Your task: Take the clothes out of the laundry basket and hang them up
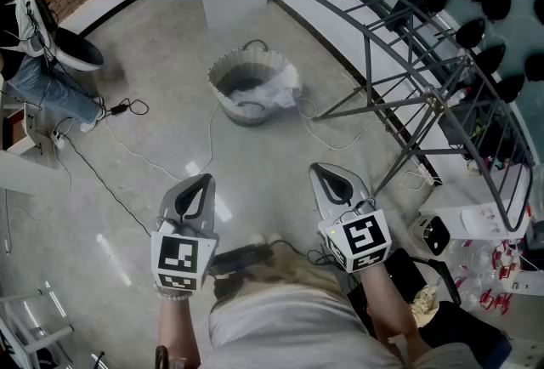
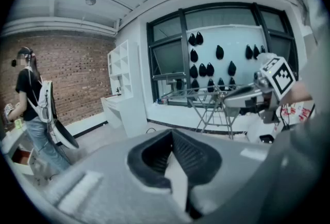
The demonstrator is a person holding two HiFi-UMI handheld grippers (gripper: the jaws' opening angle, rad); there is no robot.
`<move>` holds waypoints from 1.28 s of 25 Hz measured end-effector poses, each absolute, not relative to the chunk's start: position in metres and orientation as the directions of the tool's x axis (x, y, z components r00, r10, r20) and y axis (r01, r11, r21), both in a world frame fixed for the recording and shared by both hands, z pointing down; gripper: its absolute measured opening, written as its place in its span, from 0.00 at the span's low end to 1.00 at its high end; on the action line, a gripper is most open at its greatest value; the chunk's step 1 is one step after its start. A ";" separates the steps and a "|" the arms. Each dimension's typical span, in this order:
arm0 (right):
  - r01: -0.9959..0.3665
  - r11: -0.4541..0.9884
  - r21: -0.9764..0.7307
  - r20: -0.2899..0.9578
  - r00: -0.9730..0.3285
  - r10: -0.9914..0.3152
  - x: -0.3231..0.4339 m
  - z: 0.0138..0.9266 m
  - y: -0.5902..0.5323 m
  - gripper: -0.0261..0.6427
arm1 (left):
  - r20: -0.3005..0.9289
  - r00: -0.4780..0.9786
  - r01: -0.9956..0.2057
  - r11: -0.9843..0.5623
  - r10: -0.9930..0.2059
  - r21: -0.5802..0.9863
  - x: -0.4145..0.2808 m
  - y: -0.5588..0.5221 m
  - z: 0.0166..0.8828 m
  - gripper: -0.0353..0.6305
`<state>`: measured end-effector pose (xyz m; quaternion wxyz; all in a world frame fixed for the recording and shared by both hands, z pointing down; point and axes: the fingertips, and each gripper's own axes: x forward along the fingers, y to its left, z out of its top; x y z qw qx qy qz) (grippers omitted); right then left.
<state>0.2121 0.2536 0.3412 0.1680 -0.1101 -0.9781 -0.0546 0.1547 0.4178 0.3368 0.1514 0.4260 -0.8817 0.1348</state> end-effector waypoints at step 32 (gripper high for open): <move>0.224 0.974 0.026 0.326 -0.923 0.204 0.228 0.353 0.223 0.17 | 0.380 -0.576 -0.808 0.574 -0.724 -0.132 0.158 0.381 0.333 0.21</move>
